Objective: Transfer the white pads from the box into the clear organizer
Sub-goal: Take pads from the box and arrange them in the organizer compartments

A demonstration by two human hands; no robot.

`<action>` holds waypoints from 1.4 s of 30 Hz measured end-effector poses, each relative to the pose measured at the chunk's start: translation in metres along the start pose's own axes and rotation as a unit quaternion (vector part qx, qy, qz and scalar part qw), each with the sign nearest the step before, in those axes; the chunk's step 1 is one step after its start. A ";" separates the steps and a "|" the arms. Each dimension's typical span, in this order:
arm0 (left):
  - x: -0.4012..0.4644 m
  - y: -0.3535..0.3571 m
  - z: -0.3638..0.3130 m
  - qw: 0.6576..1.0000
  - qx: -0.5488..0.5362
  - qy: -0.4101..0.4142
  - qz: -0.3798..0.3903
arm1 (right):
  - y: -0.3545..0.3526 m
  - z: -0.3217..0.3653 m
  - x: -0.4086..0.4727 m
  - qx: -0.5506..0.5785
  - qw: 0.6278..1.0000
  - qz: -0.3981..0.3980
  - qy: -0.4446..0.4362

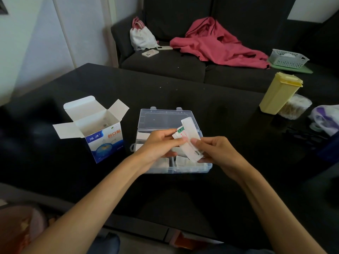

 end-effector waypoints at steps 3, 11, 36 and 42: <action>-0.001 -0.005 0.000 0.999 0.033 0.006 -0.015 | 0.007 -0.008 -0.002 0.025 0.998 0.043 0.046; -0.007 -0.046 -0.006 0.985 0.041 0.039 -0.162 | -0.043 0.011 -0.008 -0.173 0.980 -0.079 -0.057; -0.003 -0.013 0.008 0.996 -0.024 0.014 -0.089 | -0.026 0.006 0.002 -0.010 0.988 -0.134 -0.077; -0.003 -0.024 0.011 0.993 -0.033 0.003 -0.112 | -0.034 0.031 -0.021 -0.278 0.914 -0.178 -0.237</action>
Point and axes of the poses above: each hand's wrist, its own x-axis towards the middle knuckle, its own y-axis out of the palm, z = x × y, the point moved 9 cm from there along x, towards the middle knuckle, and after that the axes turned 3 degrees about z, right-handed, at the moved point
